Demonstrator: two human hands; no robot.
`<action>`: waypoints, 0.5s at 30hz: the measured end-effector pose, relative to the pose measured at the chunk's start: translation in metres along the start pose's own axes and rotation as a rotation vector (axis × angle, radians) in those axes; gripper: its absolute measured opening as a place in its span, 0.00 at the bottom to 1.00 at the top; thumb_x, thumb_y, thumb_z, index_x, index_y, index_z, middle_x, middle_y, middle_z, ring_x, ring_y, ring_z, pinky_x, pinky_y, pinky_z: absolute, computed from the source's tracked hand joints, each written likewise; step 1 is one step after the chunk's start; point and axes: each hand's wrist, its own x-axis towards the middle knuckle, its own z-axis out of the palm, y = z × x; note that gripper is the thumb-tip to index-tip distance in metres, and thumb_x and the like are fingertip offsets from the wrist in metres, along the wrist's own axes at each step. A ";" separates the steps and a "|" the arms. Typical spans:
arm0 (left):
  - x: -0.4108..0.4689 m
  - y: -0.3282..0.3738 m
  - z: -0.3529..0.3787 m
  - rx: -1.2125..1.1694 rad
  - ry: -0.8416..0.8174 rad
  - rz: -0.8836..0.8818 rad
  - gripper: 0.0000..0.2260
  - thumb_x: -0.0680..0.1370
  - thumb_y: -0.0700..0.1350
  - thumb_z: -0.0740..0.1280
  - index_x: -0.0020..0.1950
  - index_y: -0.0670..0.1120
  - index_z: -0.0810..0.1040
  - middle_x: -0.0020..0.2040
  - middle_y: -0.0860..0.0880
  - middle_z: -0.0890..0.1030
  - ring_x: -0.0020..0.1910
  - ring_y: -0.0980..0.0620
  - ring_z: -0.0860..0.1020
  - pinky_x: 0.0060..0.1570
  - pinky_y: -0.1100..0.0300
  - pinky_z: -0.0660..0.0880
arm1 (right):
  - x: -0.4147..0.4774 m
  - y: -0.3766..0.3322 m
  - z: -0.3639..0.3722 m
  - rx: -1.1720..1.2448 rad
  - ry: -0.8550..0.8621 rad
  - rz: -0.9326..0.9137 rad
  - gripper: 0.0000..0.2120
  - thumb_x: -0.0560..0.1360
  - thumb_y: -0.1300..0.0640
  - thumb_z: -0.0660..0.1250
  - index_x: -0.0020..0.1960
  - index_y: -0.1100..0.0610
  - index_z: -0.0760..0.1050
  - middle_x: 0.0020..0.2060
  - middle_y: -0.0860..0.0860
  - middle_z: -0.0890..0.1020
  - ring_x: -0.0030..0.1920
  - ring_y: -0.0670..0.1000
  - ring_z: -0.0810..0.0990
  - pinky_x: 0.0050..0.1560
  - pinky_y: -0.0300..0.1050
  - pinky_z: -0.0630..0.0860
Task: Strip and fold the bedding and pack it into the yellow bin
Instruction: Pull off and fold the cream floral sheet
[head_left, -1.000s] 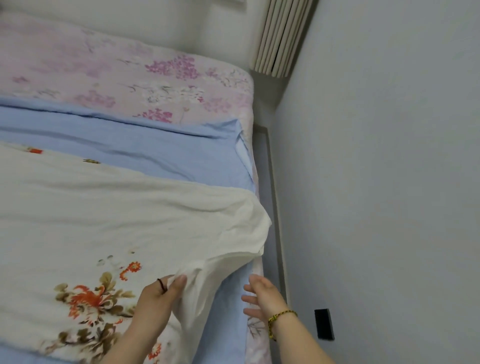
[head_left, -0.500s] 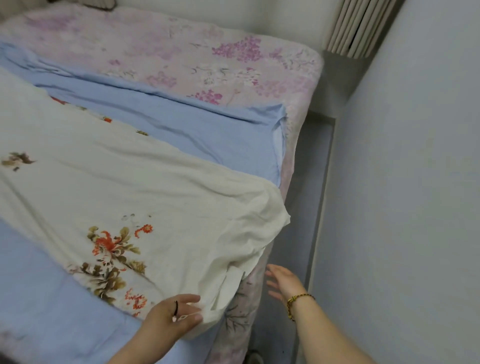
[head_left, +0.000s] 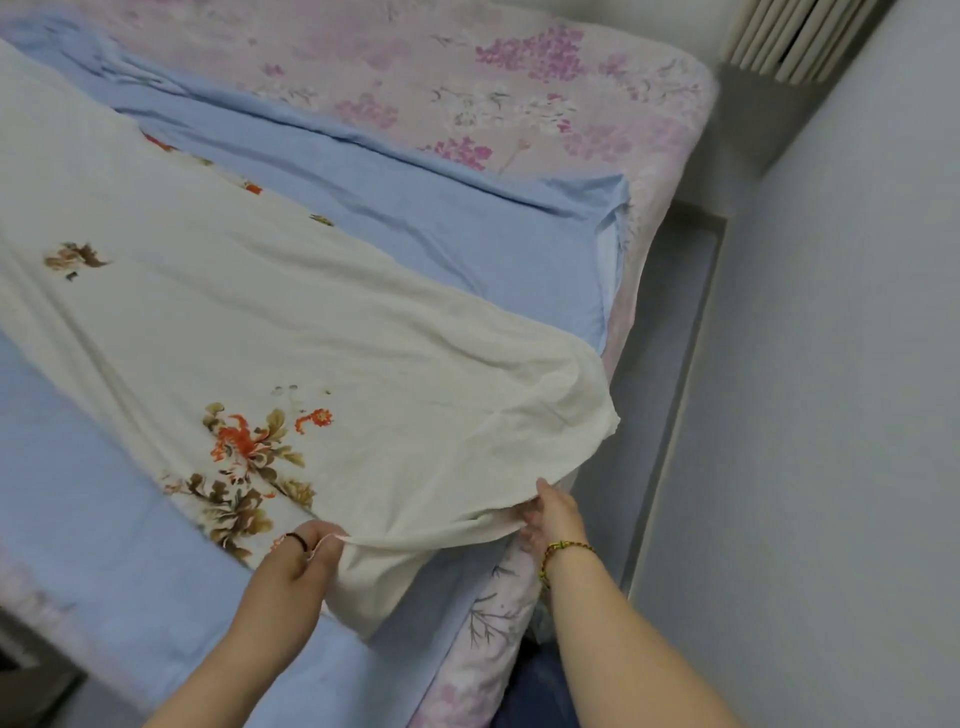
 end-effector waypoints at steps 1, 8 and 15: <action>0.009 0.005 0.005 -0.021 0.019 -0.015 0.12 0.80 0.38 0.57 0.39 0.47 0.73 0.39 0.47 0.76 0.40 0.50 0.71 0.38 0.65 0.64 | 0.009 -0.010 -0.004 0.097 0.015 -0.002 0.07 0.79 0.57 0.58 0.56 0.59 0.68 0.36 0.52 0.74 0.30 0.48 0.71 0.22 0.35 0.68; 0.087 0.050 0.045 0.039 0.060 -0.103 0.13 0.79 0.42 0.61 0.36 0.40 0.75 0.34 0.42 0.75 0.34 0.50 0.70 0.34 0.60 0.62 | 0.090 -0.097 -0.023 0.244 0.230 0.029 0.15 0.78 0.57 0.62 0.61 0.64 0.72 0.53 0.56 0.78 0.47 0.54 0.75 0.50 0.48 0.74; 0.130 0.089 0.088 0.105 0.023 -0.151 0.08 0.76 0.40 0.67 0.37 0.42 0.79 0.37 0.44 0.81 0.37 0.51 0.74 0.36 0.72 0.66 | 0.077 -0.119 0.022 -0.690 -0.063 -0.546 0.15 0.79 0.63 0.57 0.64 0.59 0.71 0.58 0.52 0.75 0.60 0.49 0.72 0.54 0.25 0.60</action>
